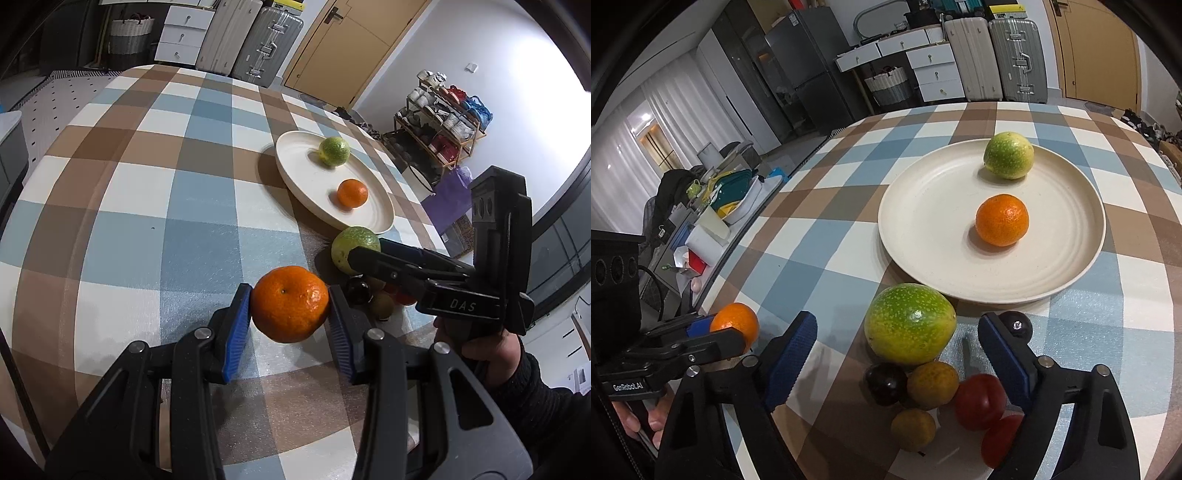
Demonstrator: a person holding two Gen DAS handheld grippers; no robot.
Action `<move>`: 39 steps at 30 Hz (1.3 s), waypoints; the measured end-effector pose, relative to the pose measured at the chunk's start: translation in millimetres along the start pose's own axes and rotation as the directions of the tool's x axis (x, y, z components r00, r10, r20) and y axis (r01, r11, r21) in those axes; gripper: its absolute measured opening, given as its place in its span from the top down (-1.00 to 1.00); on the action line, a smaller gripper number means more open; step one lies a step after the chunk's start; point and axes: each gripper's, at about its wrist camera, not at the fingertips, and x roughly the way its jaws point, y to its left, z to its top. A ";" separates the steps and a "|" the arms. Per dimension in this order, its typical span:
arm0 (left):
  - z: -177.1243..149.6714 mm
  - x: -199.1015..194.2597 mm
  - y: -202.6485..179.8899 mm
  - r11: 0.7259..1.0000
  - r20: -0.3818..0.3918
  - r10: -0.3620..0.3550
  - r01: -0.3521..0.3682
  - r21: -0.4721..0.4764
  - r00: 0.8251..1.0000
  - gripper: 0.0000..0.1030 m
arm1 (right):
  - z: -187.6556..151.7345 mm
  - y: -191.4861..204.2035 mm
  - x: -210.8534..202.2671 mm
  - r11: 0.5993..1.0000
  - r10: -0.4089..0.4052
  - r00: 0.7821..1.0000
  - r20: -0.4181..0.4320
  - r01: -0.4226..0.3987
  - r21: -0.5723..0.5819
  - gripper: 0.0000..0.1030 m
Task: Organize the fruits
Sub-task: 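Lift the orange with the left tool while the right tool grasps the green pomelo, then carry orange and pomelo onto the cream plate while both tools open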
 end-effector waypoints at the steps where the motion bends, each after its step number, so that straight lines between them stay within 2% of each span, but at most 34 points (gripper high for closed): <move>1: 0.0 0.4 0.7 1.000 0.000 0.000 0.000 -0.003 1.000 0.26 | 0.2 -0.1 1.0 1.000 0.000 1.000 -0.002 0.000 0.000 -0.75; 3: 0.1 2.1 2.2 1.000 -0.005 -0.001 0.001 -0.007 1.000 0.26 | 0.8 0.5 3.8 1.000 -0.004 1.000 -0.006 0.004 -0.002 -0.71; 6: -0.8 5.1 5.0 1.000 -0.011 -0.001 0.001 -0.017 1.000 0.26 | 1.6 1.0 10.5 1.000 -0.013 1.000 -0.028 0.012 -0.004 -0.54; 9: -1.4 7.5 7.8 1.000 -0.015 0.000 0.000 -0.024 1.000 0.26 | 1.5 -0.2 16.6 1.000 -0.011 0.999 -0.047 0.012 0.006 -0.32; 11: -1.6 8.9 9.3 1.000 -0.018 0.000 -0.001 -0.030 1.000 0.26 | 0.8 -1.0 19.4 1.000 -0.012 0.998 -0.054 0.013 0.006 -0.03; 12: -1.6 9.5 10.2 0.999 -0.020 0.000 -0.001 -0.034 1.000 0.26 | 0.5 -1.2 19.8 1.000 -0.014 0.998 -0.053 0.014 0.005 0.01; 26: 5.8 9.7 1.4 1.000 -0.011 0.002 -0.003 -0.014 1.000 0.26 | -0.4 2.9 -3.0 1.000 0.025 0.999 0.026 -0.025 -0.012 0.01; 39: 51.2 25.3 -34.8 0.998 0.012 -0.001 0.000 0.062 1.000 0.26 | 20.4 -9.1 -49.8 0.999 0.045 0.990 0.136 -0.046 0.003 0.01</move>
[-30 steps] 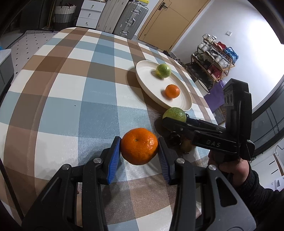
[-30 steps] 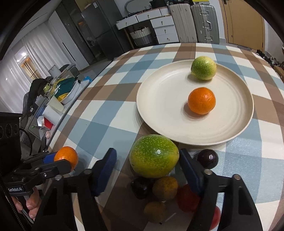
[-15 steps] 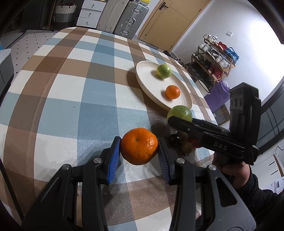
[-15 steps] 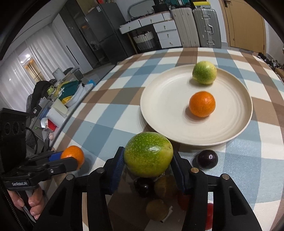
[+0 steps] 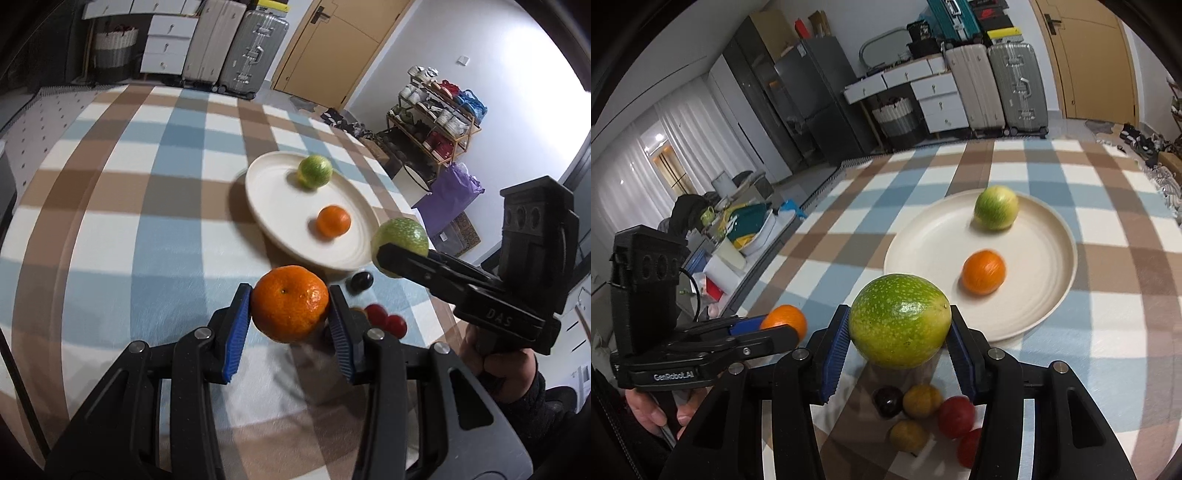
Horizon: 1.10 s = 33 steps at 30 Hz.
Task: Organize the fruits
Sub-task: 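Carry orange and pomelo onto the cream plate while both tools open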
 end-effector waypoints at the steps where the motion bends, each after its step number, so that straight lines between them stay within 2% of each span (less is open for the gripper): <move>1: 3.4 1.7 -1.9 1.000 0.000 -0.001 0.001 0.003 1.000 0.26 | 2.0 -1.8 -2.4 1.000 -0.002 1.000 0.005 0.002 -0.002 0.01; 9: 41.6 20.0 -17.3 1.000 -0.002 -0.004 0.004 0.023 1.000 0.26 | 22.5 -18.0 -17.2 1.000 -0.007 0.999 0.041 0.007 0.011 0.01; 19: 84.1 55.1 -27.4 1.000 -0.019 0.010 -0.009 0.028 1.000 0.26 | 53.2 -40.2 -17.0 1.000 -0.013 0.999 0.053 0.012 0.025 0.01; 26: 106.7 91.5 -28.5 0.999 -0.045 0.021 -0.019 0.043 0.999 0.26 | 73.0 -59.8 -1.0 0.999 -0.032 0.999 0.034 0.031 0.021 0.01; 33: 117.5 123.8 -24.3 0.998 -0.078 0.021 -0.016 0.058 0.997 0.26 | 75.7 -86.9 26.0 0.997 -0.037 0.999 -0.008 0.038 0.061 0.01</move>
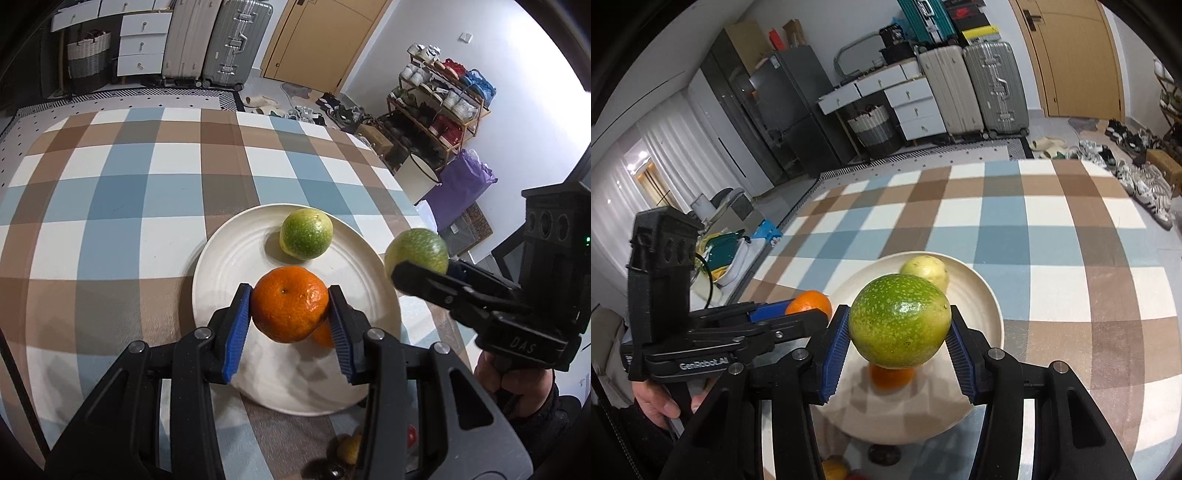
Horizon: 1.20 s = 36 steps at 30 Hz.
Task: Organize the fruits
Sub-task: 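Carry orange and pomelo onto the cream plate while both tools open, then withdraw both open tools from the plate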
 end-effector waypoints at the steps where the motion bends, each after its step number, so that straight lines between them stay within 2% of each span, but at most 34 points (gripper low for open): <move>1: 0.9 4.2 0.9 1.000 -0.008 -0.003 0.003 0.000 1.000 0.26 | -0.7 -3.4 5.3 1.000 0.001 1.000 -0.009 -0.001 0.006 0.01; 11: 3.9 41.5 3.5 1.000 -0.067 -0.009 0.010 0.010 0.998 0.26 | -7.4 -23.5 39.1 0.999 0.000 0.998 -0.065 0.003 0.045 0.01; 17: 3.8 48.3 -1.3 0.999 -0.075 -0.025 0.027 0.030 0.997 0.26 | -8.7 -22.2 37.3 1.000 -0.023 0.999 -0.045 0.024 0.018 -0.03; 18: 4.4 46.9 -2.6 0.999 -0.070 -0.024 0.027 0.036 0.997 0.26 | -8.1 -21.3 34.4 1.000 -0.024 0.999 -0.032 0.024 0.011 -0.03; 20: 4.8 43.1 -6.0 0.998 -0.063 -0.015 0.018 0.052 0.998 0.04 | -7.5 -20.1 28.7 0.999 -0.033 0.999 -0.014 0.033 0.004 -0.12; 22: 4.7 34.8 -9.2 0.998 -0.042 -0.006 0.009 0.064 0.999 -0.05 | -7.8 -20.4 23.5 1.000 -0.026 1.000 -0.004 0.026 0.013 -0.13; 31: -10.8 -3.4 -18.0 0.997 0.004 0.000 0.000 0.071 1.000 -0.06 | -17.1 -8.4 -24.6 0.999 -0.036 0.994 0.102 0.034 0.022 -0.19; 34: -21.2 -17.6 -21.0 0.998 0.025 0.006 -0.007 0.068 1.000 -0.15 | -22.0 -0.1 -39.1 0.999 -0.037 0.991 0.132 0.037 0.005 -0.33; 36: -29.2 -28.0 -22.8 0.998 0.045 0.013 -0.015 0.063 0.999 -0.20 | -25.7 5.5 -48.8 0.999 -0.036 0.988 0.148 0.036 -0.003 -0.34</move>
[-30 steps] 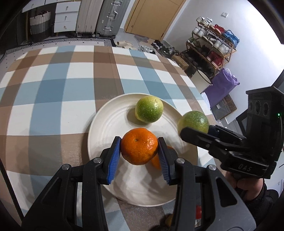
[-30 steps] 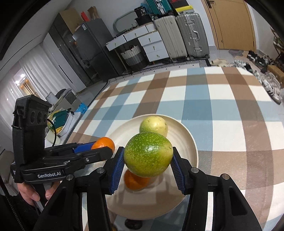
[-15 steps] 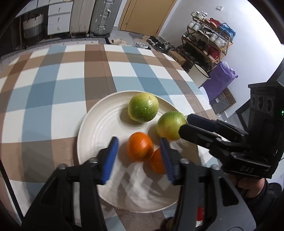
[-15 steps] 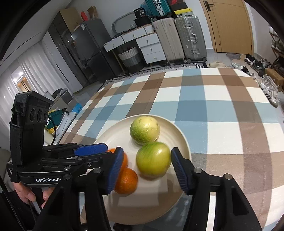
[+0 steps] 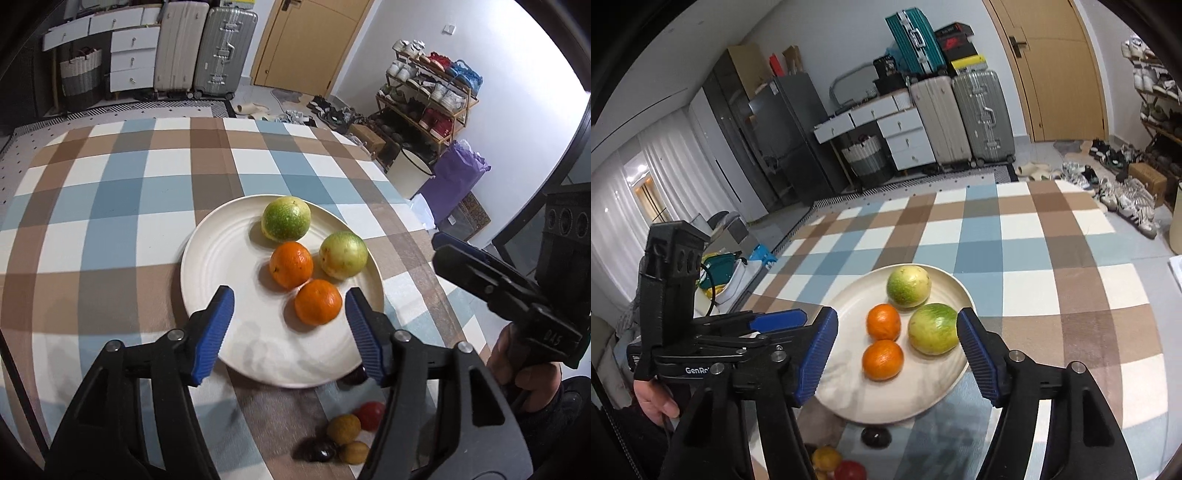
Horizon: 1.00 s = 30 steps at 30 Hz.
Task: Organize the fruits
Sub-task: 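Withdraw both open tools from the plate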
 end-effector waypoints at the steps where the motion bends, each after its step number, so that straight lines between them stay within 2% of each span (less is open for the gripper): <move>1: -3.8 -4.9 -1.4 1.000 0.008 0.005 -0.005 -0.001 1.000 -0.23 | -1.1 2.4 -4.3 1.000 -0.001 1.000 0.005 0.001 -0.002 -0.34; 4: -15.3 -18.5 -8.1 1.000 0.023 0.021 -0.022 0.008 1.000 -0.26 | -5.0 8.8 -16.1 1.000 -0.002 1.000 0.024 0.002 -0.013 -0.38; 8: -29.1 -36.2 -18.3 0.999 0.047 0.030 -0.032 0.023 0.998 -0.44 | -11.8 17.6 -31.9 1.000 0.000 0.999 0.050 0.001 -0.025 -0.45; 14: -44.7 -62.1 -32.5 0.998 0.090 0.047 -0.050 0.033 0.995 -0.56 | -22.1 30.1 -56.2 0.999 0.000 0.997 0.080 0.003 -0.040 -0.57; 18: -55.7 -76.3 -39.0 0.998 0.106 0.056 -0.060 0.033 0.993 -0.57 | -29.1 38.6 -72.3 0.999 -0.003 0.995 0.097 0.008 -0.053 -0.60; 21: -66.2 -85.2 -43.8 0.997 0.114 0.064 -0.069 0.035 0.991 -0.59 | -36.3 44.4 -82.9 0.998 -0.008 0.994 0.111 0.014 -0.057 -0.72; 25: -82.3 -93.3 -49.7 0.996 0.113 0.069 -0.075 0.049 0.991 -0.60 | -45.4 50.1 -93.3 0.997 -0.011 0.993 0.115 0.019 -0.068 -0.73; 30: -99.8 -102.3 -48.5 0.996 0.115 0.082 -0.086 0.026 0.990 -0.72 | -59.0 56.0 -104.7 0.996 -0.027 0.993 0.117 0.038 -0.086 -0.77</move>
